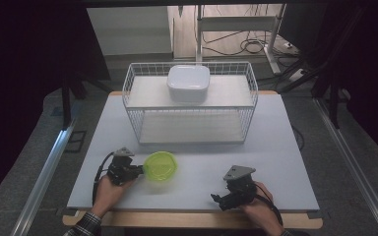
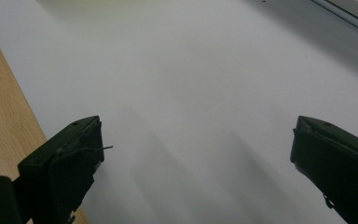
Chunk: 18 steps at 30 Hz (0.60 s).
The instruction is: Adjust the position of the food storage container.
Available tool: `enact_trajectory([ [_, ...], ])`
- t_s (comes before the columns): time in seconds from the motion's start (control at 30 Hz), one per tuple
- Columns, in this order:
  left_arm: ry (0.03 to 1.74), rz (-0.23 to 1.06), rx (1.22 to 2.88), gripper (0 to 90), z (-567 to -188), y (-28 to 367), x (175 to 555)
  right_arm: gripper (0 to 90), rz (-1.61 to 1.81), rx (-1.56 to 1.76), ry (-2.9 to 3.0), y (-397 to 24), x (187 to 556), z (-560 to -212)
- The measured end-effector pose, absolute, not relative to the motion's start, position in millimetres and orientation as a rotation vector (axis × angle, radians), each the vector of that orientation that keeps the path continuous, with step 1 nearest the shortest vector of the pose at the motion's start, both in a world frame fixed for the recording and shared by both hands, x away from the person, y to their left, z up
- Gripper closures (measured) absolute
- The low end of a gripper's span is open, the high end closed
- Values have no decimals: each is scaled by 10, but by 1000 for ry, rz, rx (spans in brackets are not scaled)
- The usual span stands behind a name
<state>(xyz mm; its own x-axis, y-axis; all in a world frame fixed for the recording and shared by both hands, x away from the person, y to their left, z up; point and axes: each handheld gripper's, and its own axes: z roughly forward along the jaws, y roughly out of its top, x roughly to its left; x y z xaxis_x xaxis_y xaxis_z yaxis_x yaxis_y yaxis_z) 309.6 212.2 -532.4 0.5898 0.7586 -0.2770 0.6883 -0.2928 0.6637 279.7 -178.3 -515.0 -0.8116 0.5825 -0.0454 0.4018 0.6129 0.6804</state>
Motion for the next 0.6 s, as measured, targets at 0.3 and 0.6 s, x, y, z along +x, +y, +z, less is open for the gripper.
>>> enact_trajectory([
  [0.3, 1081, 71, 2061, 887, -5298, 1718, 3157, 28, 988, 805, 2578, -1782, 2799, -5155],
  [0.6, 1040, 52, 2094, 884, -5313, 1489, 3179, 28, 986, 806, 2578, -1783, 2803, -5159],
])
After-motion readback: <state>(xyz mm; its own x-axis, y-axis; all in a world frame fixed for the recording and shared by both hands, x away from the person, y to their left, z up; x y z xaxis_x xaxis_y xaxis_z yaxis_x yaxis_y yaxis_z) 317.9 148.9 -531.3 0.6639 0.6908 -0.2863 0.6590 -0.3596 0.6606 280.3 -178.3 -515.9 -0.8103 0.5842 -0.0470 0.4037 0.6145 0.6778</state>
